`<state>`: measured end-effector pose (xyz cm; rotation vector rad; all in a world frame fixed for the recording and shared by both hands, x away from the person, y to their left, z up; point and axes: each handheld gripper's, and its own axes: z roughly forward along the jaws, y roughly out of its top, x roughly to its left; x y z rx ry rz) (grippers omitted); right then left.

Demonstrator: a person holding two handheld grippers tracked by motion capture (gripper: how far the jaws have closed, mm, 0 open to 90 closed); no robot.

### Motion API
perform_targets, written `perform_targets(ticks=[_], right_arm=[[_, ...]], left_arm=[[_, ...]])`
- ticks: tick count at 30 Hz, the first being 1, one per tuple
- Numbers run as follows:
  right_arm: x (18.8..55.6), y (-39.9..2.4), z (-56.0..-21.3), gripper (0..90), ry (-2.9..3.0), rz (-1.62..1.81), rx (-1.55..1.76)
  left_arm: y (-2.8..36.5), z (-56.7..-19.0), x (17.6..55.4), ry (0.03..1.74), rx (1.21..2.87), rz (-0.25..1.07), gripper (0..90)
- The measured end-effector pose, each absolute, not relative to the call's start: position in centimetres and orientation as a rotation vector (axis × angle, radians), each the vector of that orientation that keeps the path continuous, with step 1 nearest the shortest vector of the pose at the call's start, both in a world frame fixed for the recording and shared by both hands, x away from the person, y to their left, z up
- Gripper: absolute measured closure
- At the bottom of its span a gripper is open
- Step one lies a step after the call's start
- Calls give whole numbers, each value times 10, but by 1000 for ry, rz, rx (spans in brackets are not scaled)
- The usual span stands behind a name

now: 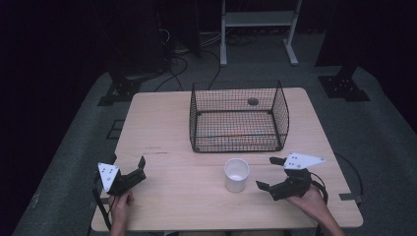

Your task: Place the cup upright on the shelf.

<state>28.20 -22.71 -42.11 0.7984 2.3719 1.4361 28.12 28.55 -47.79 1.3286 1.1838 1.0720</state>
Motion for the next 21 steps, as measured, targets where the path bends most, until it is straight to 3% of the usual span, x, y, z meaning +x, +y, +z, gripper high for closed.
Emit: perform_targets(ticks=[21], right_arm=[[285,-199,-420,26,2444,1440,724]], left_arm=[[286,-478,281,1184,1328,1071,0]])
